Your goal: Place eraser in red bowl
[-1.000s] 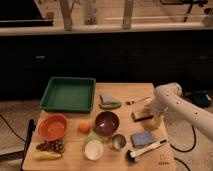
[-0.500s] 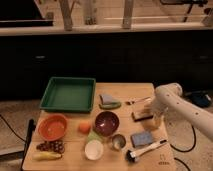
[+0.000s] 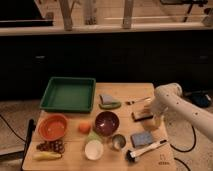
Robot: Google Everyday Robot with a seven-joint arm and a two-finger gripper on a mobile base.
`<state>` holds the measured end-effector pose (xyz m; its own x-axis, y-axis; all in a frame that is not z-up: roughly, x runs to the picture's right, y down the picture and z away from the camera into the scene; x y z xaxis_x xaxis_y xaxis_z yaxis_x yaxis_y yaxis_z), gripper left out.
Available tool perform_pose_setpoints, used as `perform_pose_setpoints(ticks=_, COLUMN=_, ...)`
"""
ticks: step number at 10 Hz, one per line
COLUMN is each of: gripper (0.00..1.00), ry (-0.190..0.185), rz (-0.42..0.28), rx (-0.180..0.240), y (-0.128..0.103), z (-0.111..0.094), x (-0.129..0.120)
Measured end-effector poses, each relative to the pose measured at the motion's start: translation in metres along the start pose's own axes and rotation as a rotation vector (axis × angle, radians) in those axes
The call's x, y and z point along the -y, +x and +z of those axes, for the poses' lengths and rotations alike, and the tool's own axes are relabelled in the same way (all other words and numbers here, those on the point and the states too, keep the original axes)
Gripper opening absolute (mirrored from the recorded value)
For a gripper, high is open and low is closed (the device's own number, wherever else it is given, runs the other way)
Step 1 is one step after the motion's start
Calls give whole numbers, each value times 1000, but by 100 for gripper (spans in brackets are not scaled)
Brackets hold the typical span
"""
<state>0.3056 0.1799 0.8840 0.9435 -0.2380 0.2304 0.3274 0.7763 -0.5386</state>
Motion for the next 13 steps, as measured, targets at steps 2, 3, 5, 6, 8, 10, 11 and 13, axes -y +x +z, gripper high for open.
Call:
perform_pose_setpoints(ticks=2, gripper=80, ry=0, rz=-5, rx=0, y=0, z=0, x=-1)
perform_pose_setpoints(ticks=3, gripper=80, ry=0, rz=-23, rx=1, y=0, z=0, x=-1)
perform_pose_setpoints(ticks=5, gripper=80, ry=-1, rz=-27, rx=1, y=-1, z=0, x=-1)
perform_pose_setpoints(ticks=6, gripper=80, ry=-1, rz=-30, rx=1, y=-1, z=0, x=-1)
perform_pose_setpoints(ticks=8, gripper=80, ry=-2, rz=-49, rx=0, y=-2, z=0, x=-1)
perform_pose_setpoints(ticks=10, gripper=80, ry=-2, rz=-54, rx=-2, y=-1, z=0, x=-1)
perform_pose_setpoints(ticks=11, gripper=80, ry=-2, rz=-55, rx=-2, y=-1, z=1, x=-1)
perform_pose_setpoints(ticks=13, gripper=80, ry=-3, rz=-61, rx=-2, y=-2, z=1, x=-1)
